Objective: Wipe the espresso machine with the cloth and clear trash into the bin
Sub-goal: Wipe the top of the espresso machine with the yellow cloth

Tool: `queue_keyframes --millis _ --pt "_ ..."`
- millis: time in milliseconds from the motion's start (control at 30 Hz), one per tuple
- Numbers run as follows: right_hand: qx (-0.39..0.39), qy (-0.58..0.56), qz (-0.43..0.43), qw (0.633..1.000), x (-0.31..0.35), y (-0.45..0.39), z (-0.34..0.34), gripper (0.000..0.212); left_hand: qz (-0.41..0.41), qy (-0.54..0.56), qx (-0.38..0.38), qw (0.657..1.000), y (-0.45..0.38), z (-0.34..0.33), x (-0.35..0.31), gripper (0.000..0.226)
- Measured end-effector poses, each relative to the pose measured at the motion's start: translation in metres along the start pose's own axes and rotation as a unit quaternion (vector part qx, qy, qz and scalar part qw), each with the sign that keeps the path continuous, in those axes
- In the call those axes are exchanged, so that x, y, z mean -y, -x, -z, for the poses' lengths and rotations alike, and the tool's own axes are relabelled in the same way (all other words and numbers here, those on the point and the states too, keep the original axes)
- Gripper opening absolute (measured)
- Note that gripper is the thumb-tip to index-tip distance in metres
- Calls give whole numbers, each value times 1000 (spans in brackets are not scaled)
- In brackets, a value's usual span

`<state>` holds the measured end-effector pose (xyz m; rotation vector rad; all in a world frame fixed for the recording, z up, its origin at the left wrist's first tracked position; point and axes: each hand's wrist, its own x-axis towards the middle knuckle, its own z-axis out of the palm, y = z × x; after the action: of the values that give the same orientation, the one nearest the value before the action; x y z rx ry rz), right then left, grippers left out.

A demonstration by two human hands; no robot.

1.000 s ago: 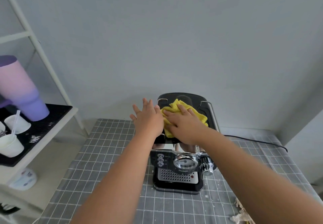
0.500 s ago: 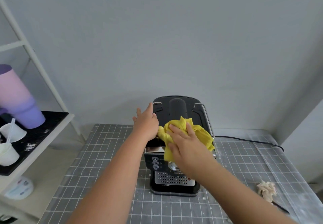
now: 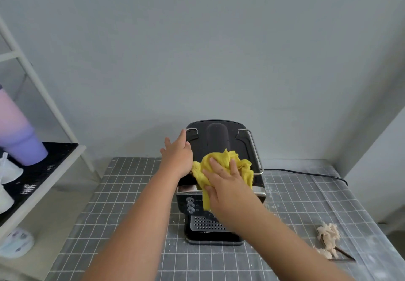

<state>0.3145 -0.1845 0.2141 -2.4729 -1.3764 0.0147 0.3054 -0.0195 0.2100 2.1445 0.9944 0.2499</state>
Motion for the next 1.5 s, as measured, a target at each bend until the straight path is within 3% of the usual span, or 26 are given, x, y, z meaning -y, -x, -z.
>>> queue_keyframes --millis 67,133,200,300,367,433,533,600,667,767,867,967,1033,1133,1333,1500 --pt "-87 -27 37 995 -1 27 -6 46 -6 -3 4 1000 -1 -1 0 46" --pt "-67 -95 11 993 -14 50 -16 47 -11 -12 -7 1000 0 0 -1 44" --pt "-77 -170 -7 982 -35 66 -27 49 -53 -92 -53 993 2 0 -4 47" --pt "-144 -294 -44 944 -64 77 -33 47 -191 -193 -114 956 16 -11 -24 55" --pt "-148 -387 -45 909 -76 77 -37 54 -254 -188 -101 943 30 -23 -44 52" --pt "-145 -480 -45 864 -83 72 -37 44 -283 -160 -115 939 36 -28 -54 47" --pt "-166 -600 -63 780 -91 58 -31 30 -223 -66 -213 949 20 -10 -41 38" --pt "-190 -645 -100 733 -98 46 -28 25 -141 -56 -227 962 6 0 -19 37" --pt "-205 -666 -137 704 -106 33 -28 25 -69 -80 -171 980 -2 0 -2 43" --pt "-197 -689 -154 680 -119 13 -33 51 -29 -86 -100 991 -10 -8 4 47" --pt "-193 -725 -177 637 -124 -1 -31 33 -54 -131 -87 986 -15 -9 0 48" --pt "-179 -768 -190 585 -126 -13 -28 31 -54 -124 -69 988 -12 -9 -4 51" --pt "-186 -753 -212 594 -130 -24 -27 34 -66 -133 -64 987 -9 -9 -6 50" --pt "-192 -706 -232 641 -133 -45 -20 21 -85 -144 -65 984 -8 -8 -8 49" --pt "-177 -654 -240 695 -146 -82 -19 33 -81 -141 -51 985 -16 -9 -2 53" --pt "-190 -655 -241 691 -148 -92 -19 22 -88 -123 -50 987 -23 -12 3 52"
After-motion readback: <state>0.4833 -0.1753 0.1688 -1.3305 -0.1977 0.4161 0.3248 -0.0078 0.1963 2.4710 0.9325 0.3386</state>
